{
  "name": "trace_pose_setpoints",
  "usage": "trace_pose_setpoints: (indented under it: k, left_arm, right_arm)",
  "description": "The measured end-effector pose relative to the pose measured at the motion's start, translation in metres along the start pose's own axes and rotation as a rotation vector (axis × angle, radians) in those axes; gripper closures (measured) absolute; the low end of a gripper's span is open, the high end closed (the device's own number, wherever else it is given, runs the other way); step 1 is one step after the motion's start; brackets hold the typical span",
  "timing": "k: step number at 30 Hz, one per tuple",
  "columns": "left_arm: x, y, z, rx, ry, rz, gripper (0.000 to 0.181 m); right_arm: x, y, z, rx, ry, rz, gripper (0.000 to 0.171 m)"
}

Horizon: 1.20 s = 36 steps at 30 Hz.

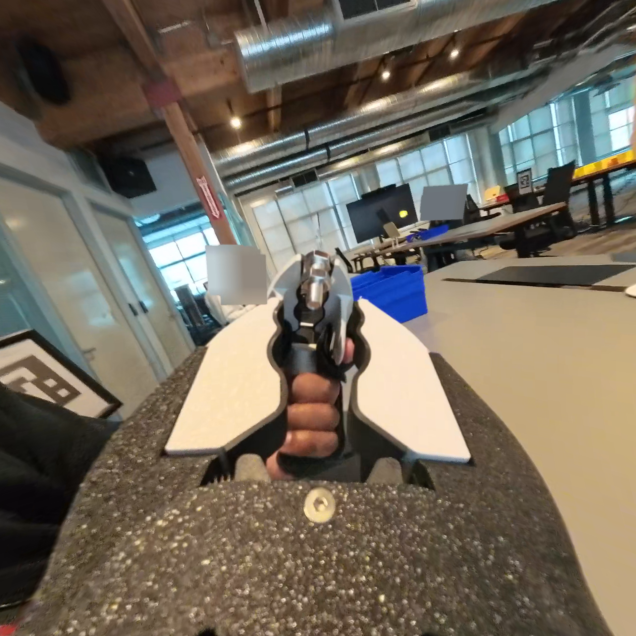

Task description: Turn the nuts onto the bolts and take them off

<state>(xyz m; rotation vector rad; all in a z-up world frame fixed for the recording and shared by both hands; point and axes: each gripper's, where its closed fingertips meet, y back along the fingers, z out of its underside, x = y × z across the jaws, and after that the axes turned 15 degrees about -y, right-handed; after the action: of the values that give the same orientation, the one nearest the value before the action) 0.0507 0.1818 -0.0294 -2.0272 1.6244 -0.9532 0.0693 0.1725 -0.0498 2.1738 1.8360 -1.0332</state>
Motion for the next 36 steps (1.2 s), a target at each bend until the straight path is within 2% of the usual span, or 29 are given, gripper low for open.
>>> trace_pose_setpoints:
  k: [5,10,14,18,20,23,29,32,36]
  left_arm:
    - [0.005,-0.002,0.017,-0.02,0.03,0.023,0.164]
    - [0.006,0.001,0.017,-0.026,0.019,0.022,0.164]
    - [0.007,0.001,0.02,-0.045,0.016,0.027,0.163]
    - [0.007,0.001,0.022,-0.066,0.026,0.038,0.163]
    - [0.007,0.001,0.026,-0.134,0.018,0.053,0.161]
    - [0.005,0.006,0.036,-0.35,-0.043,0.079,0.139]
    - [0.005,0.029,0.058,-0.672,-0.252,0.125,0.138]
    - [0.013,0.028,0.063,-0.71,-0.355,0.169,0.142]
    - [0.022,0.031,0.077,-0.781,-0.359,0.235,0.142]
  right_arm:
    - [-0.003,-0.002,0.009,-0.037,0.031,-0.001,0.14]
    - [-0.002,-0.002,0.015,-0.06,0.049,0.02,0.148]
    - [-0.002,-0.001,0.016,-0.07,0.058,0.019,0.161]
    - [-0.001,0.001,0.018,-0.115,0.09,0.04,0.161]
    - [0.001,0.004,0.018,-0.174,0.135,0.065,0.162]
    - [0.003,0.014,0.017,-0.299,0.221,0.095,0.162]
    - [0.003,0.038,0.025,-0.535,0.363,0.06,0.162]
    - [0.006,0.044,0.038,-0.627,0.42,0.055,0.162]
    - [0.007,0.043,0.045,-0.655,0.45,0.059,0.162]
